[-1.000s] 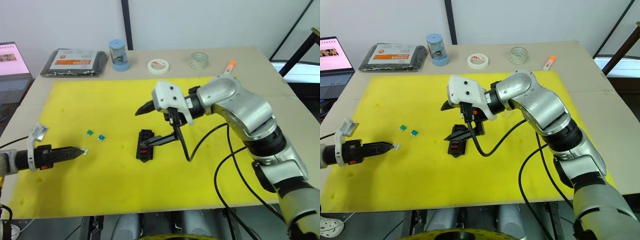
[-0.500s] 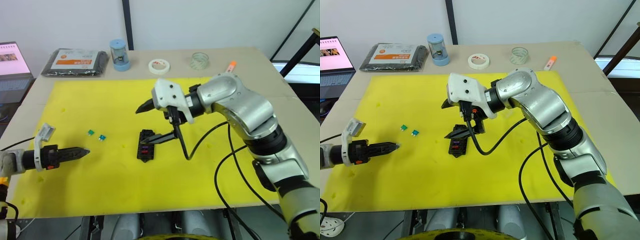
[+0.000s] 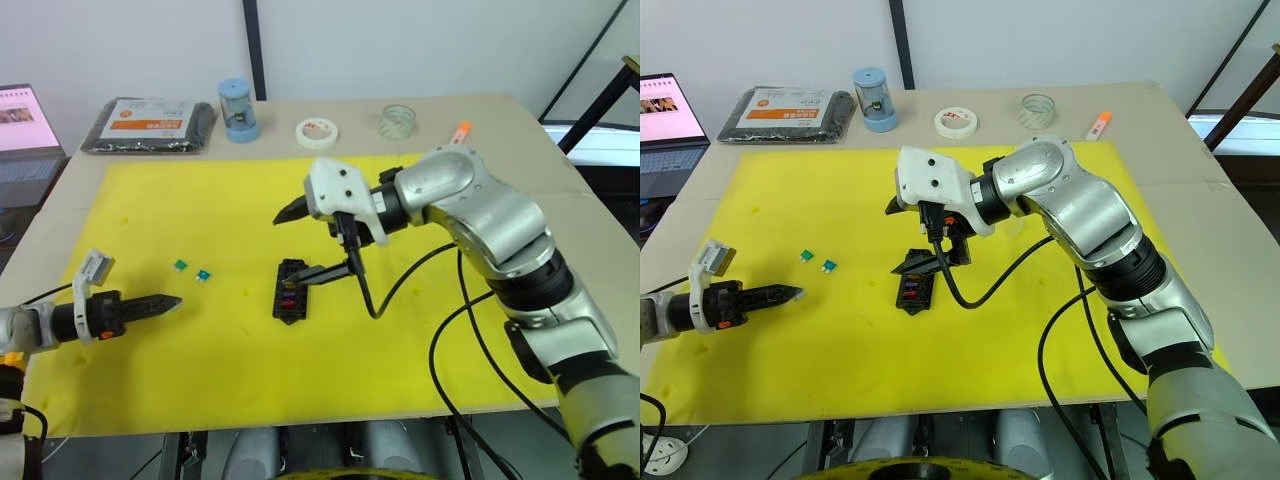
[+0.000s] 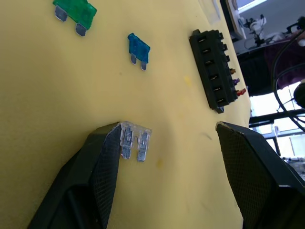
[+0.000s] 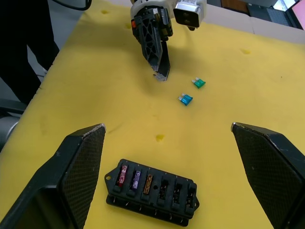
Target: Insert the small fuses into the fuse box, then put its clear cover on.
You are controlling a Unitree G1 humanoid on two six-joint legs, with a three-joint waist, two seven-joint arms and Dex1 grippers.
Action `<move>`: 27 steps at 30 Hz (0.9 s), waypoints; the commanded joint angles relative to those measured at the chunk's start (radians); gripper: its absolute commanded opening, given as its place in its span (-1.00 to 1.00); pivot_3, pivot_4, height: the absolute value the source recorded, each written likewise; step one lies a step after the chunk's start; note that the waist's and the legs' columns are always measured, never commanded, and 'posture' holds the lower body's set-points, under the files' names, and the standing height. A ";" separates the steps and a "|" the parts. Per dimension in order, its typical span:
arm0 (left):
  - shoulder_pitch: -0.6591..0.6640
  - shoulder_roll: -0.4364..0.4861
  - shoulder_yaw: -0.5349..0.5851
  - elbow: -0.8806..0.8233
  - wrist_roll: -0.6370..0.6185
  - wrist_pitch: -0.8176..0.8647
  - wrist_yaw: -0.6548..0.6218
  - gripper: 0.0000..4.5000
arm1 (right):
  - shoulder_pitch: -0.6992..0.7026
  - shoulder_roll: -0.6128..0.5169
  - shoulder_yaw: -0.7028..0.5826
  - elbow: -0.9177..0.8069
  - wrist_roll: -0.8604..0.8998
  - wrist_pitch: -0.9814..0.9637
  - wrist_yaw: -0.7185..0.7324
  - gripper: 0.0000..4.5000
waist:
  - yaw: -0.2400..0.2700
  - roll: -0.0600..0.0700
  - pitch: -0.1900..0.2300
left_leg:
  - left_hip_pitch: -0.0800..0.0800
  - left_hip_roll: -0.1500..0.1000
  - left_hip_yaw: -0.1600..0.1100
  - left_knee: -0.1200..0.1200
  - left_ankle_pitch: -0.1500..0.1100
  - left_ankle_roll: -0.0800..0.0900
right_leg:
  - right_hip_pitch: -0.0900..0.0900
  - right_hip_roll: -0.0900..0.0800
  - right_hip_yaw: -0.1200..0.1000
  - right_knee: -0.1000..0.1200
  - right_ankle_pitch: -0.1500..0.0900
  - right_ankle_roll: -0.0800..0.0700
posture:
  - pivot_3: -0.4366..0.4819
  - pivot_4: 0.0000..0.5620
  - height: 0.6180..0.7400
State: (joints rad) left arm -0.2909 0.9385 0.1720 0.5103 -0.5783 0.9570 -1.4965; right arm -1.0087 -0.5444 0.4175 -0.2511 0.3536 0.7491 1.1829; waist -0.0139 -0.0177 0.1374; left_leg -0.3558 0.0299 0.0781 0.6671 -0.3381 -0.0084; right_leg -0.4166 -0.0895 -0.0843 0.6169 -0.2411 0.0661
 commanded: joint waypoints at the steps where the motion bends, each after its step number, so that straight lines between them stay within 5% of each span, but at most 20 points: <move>1: -0.004 0.000 -0.003 0.024 0.008 0.006 0.019 0.44 | -0.015 -0.001 -0.016 -0.009 -0.008 -0.017 -0.003 1.00 | 0.000 0.000 0.000 | 0.000 0.000 0.000 0.000 0.000 0.000 | 0.000 0.000 0.000 0.000 0.000 0.000 | -0.05 -0.47 1.00; 5: 0.009 0.004 0.004 0.028 0.004 0.010 0.022 0.17 | -0.012 0.002 -0.013 -0.007 -0.014 -0.022 -0.003 1.00 | -0.002 0.000 0.000 | 0.000 0.000 0.000 0.000 0.000 0.000 | 0.000 0.001 0.000 0.000 0.000 0.000 | -0.05 -0.47 1.00; 8: 0.022 0.007 0.008 0.022 0.000 0.007 0.025 -0.28 | -0.009 0.003 -0.012 -0.005 -0.018 -0.026 -0.001 1.00 | -0.003 0.000 0.000 | 0.000 0.001 0.000 0.000 0.000 0.000 | -0.001 0.001 0.000 0.000 0.000 0.000 | -0.05 -0.47 1.00; 19: 0.060 0.015 0.037 0.008 -0.018 0.014 0.045 -0.28 | -0.006 0.007 -0.006 0.006 -0.030 -0.044 0.003 1.00 | -0.007 0.000 0.000 | -0.001 0.001 0.000 0.000 0.000 0.000 | -0.002 0.000 0.000 0.000 0.000 0.000 | -0.05 -0.47 1.00; 25: 0.081 0.020 0.053 -0.009 -0.030 0.024 0.051 -0.94 | -0.005 0.009 -0.003 0.010 -0.031 -0.051 0.004 1.00 | -0.006 0.000 0.000 | -0.001 0.002 0.001 -0.001 0.000 0.000 | -0.002 0.000 0.000 0.000 0.000 0.000 | -0.05 -0.47 1.00; 27: 0.085 0.020 0.058 -0.014 -0.031 0.025 0.056 -0.94 | -0.005 0.009 -0.003 0.010 -0.031 -0.050 0.004 1.00 | -0.007 0.000 0.000 | 0.000 0.002 0.001 -0.001 0.000 0.000 | -0.002 0.001 0.000 0.000 0.000 0.000 | -0.05 -0.47 1.00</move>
State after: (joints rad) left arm -0.2217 0.9400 0.2175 0.4953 -0.6093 0.9717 -1.4511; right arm -1.0074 -0.5400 0.4230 -0.2308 0.3264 0.7118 1.1858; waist -0.0211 -0.0177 0.1374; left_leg -0.3562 0.0316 0.0787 0.6666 -0.3382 -0.0084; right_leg -0.4188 -0.0890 -0.0842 0.6174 -0.2411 0.0661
